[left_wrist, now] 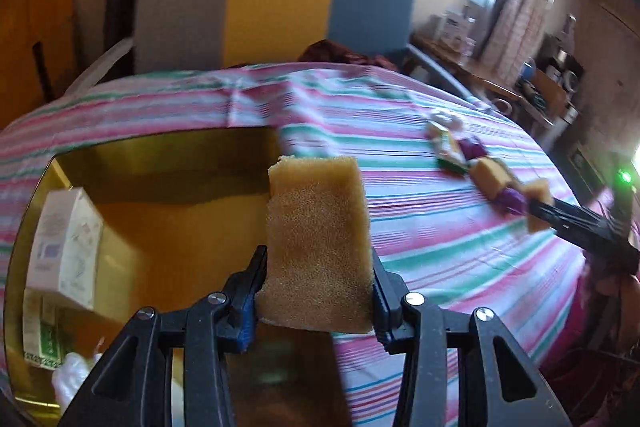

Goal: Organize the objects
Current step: 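Carry both sponges over the gold tray and open both tools to drop them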

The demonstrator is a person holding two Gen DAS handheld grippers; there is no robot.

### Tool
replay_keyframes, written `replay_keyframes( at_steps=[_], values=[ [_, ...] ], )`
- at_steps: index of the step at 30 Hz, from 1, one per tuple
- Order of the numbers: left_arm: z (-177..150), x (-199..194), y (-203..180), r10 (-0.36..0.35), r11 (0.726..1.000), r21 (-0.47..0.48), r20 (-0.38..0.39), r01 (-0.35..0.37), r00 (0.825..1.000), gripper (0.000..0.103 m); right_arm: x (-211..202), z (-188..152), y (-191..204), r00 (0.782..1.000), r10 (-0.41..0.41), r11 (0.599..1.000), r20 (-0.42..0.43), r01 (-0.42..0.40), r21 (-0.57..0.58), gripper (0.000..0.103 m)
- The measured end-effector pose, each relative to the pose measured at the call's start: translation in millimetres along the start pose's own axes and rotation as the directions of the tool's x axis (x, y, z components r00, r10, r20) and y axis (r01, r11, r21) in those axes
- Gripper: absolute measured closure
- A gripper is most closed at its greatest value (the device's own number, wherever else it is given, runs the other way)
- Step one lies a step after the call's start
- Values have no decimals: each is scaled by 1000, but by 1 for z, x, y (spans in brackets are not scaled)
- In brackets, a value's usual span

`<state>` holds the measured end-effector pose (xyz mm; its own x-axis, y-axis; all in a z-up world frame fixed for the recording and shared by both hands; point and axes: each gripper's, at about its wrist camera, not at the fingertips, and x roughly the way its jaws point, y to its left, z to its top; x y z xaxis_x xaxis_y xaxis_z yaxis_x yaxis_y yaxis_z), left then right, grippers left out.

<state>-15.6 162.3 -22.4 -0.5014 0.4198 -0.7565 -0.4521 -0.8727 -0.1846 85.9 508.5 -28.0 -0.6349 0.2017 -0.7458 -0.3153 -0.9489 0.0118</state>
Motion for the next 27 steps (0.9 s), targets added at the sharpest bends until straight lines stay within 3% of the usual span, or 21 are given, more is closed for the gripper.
replay_keyframes(
  at_steps=[12,17,20,27],
  values=[
    [-5,28,55,70,994,-74,-94,-77,993,57,-3,0,3,1000,21,1000,15,-21,-2,36],
    [-9,29,65,112,988,-97,-114,-123,987,49,-3,0,8,999,26,999,19,-25,-28,36],
    [-11,25,70,106,987,-113,-112,-118,988,33,-3,-2,12,999,31,999,16,-30,-42,36],
    [-8,-5,82,62,982,-176,-30,-67,998,32,-16,-1,24,995,69,994,78,-61,-94,36]
  ],
)
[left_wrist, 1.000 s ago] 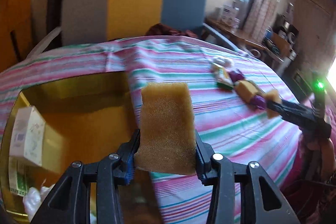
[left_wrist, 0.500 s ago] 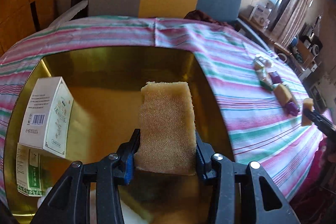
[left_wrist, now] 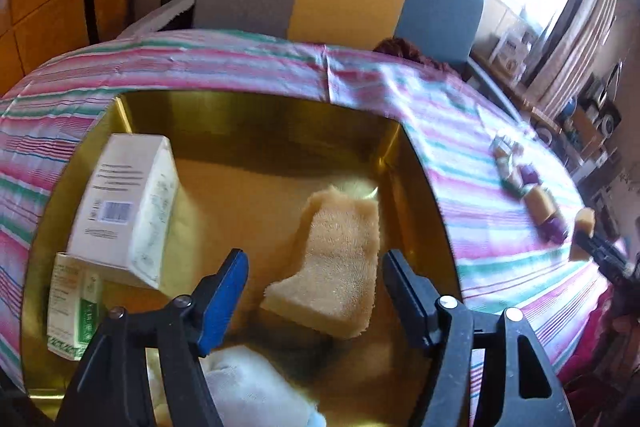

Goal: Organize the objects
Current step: 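Carry both sponges over the gold tray and open both tools to drop them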

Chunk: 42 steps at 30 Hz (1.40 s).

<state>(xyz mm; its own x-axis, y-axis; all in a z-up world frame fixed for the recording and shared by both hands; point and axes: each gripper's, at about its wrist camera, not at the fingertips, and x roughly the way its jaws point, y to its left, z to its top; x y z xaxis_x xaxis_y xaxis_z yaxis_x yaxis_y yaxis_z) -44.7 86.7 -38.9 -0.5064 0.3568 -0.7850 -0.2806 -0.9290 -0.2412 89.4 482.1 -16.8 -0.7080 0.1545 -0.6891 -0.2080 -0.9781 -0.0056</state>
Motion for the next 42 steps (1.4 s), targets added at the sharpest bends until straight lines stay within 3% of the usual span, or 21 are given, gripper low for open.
replay_keyframes(
  at_steps=[3,7,12,17,23,28,30,32,34,42],
  values=[
    [4,-18,10,10,1000,-20,49,-9,999,32,-2,0,23,1000,19,998,-15,-20,-64,35],
    [9,-31,29,68,996,-60,60,-65,996,32,-7,-5,76,990,132,983,-56,-138,-117,35],
    [2,-40,51,73,989,-136,43,-66,996,32,-24,-10,160,938,342,921,-61,-348,-174,35],
    [-4,-49,56,90,988,-127,61,-82,994,32,-35,-11,227,894,443,859,-66,-444,-255,34],
    [-7,-58,60,117,989,-99,79,-109,990,32,-25,-14,279,872,470,810,-135,-488,-326,34],
    [-11,-63,64,121,989,-100,90,-112,989,32,-14,-21,299,877,444,797,-183,-479,-368,34],
    [-13,-63,66,118,989,-104,86,-109,989,32,-14,-23,299,879,436,797,-193,-476,-372,33],
    [-13,-63,68,117,989,-103,82,-108,990,32,-11,-24,301,885,420,801,-201,-466,-376,24],
    [-14,-63,68,121,988,-102,82,-112,989,32,-11,-23,299,892,407,812,-194,-451,-370,9],
    [-16,-64,65,112,990,-91,85,-104,990,32,-19,-18,286,888,432,828,-161,-461,-319,8]
  ],
)
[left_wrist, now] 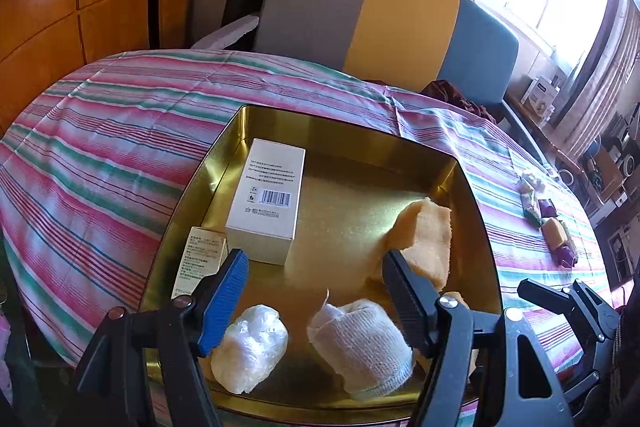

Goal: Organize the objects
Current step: 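Carry both sponges over the gold tray and open both tools to drop them, then withdraw both tools from the tray toward the remaining items on the cloth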

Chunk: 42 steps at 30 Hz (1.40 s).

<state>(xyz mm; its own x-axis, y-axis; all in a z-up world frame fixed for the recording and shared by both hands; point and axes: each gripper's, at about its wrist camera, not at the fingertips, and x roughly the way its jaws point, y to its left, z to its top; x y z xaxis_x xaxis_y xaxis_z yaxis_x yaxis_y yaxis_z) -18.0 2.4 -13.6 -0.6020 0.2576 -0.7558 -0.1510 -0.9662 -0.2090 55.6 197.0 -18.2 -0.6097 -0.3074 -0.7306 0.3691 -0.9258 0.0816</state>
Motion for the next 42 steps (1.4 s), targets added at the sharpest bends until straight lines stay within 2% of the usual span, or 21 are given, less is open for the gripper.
replay_keyframes(
  at_steps=[7,12,16,20,27,30,35,37,40,42],
  values=[
    [-3,1,-10,-6,1000,23,-7,6,1000,32,-7,-4,-7,1000,-27,999,-2,27,35,8],
    [-6,1,-21,-14,999,50,-15,15,1000,32,-14,-9,-18,997,-80,995,-12,81,53,7],
    [-11,1,-35,-33,996,83,-26,35,999,32,-20,-16,-44,983,-177,976,-52,182,124,7],
    [-15,-3,-53,-52,990,129,-28,55,998,32,-29,-28,-78,973,-209,951,-95,225,212,7],
    [-22,-10,-94,-103,967,231,-29,107,994,32,-51,-51,-136,940,-307,914,-147,335,230,8],
    [-28,-12,-115,-100,947,305,-17,100,995,32,-61,-63,-165,923,-340,884,-179,379,275,8],
    [-39,-14,-148,-137,914,380,-47,145,989,32,-77,-81,-217,898,-376,824,-229,437,362,8],
    [-44,-16,-159,-141,899,412,-43,146,989,32,-88,-91,-243,889,-385,779,-250,458,428,8],
    [-53,-18,-179,-157,869,468,-45,160,987,32,-102,-100,-270,889,-380,738,-254,457,497,8],
    [-56,-18,-186,-174,860,478,-54,178,983,32,-111,-103,-291,875,-411,709,-256,484,514,9]
  ],
)
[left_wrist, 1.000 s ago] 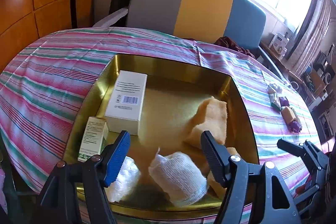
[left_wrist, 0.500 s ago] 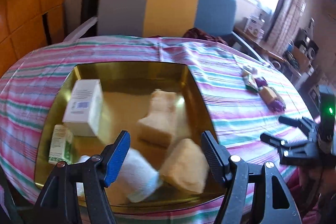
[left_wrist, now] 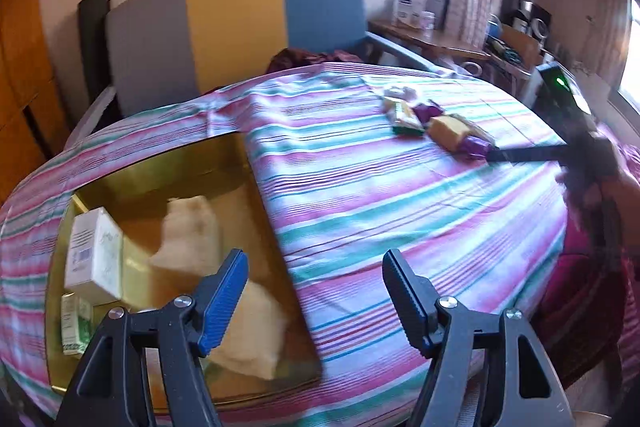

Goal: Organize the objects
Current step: 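Withdraw both tools from the tray toward the remaining items on the cloth, then close the right tool on the plastic-wrapped cracker pack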

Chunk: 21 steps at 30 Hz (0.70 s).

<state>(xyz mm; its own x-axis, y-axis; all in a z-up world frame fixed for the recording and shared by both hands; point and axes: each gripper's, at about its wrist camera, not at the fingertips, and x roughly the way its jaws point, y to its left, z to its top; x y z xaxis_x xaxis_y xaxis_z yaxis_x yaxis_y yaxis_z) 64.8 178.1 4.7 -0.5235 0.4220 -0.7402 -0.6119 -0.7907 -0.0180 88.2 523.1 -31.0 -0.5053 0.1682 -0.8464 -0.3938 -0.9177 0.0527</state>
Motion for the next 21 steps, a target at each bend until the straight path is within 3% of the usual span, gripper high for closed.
replay_keyframes(
  at_steps=[4,10,13,17,21],
  values=[
    [2,7,-13,-63,998,-25,-22,63,998,32,7,25,-38,998,-46,998,42,44,43,12],
    [1,18,-34,-77,997,-2,-57,77,995,32,29,54,-73,997,-30,996,68,25,80,16],
    [0,24,-42,-84,996,7,-77,84,993,32,48,60,-82,999,-22,995,46,17,97,18],
    [1,29,-51,-86,995,38,-93,90,992,32,68,57,-90,999,49,989,14,-51,142,19],
    [5,37,-61,-98,994,41,-109,103,989,32,83,56,-92,997,62,986,-37,-55,159,34]
  ],
)
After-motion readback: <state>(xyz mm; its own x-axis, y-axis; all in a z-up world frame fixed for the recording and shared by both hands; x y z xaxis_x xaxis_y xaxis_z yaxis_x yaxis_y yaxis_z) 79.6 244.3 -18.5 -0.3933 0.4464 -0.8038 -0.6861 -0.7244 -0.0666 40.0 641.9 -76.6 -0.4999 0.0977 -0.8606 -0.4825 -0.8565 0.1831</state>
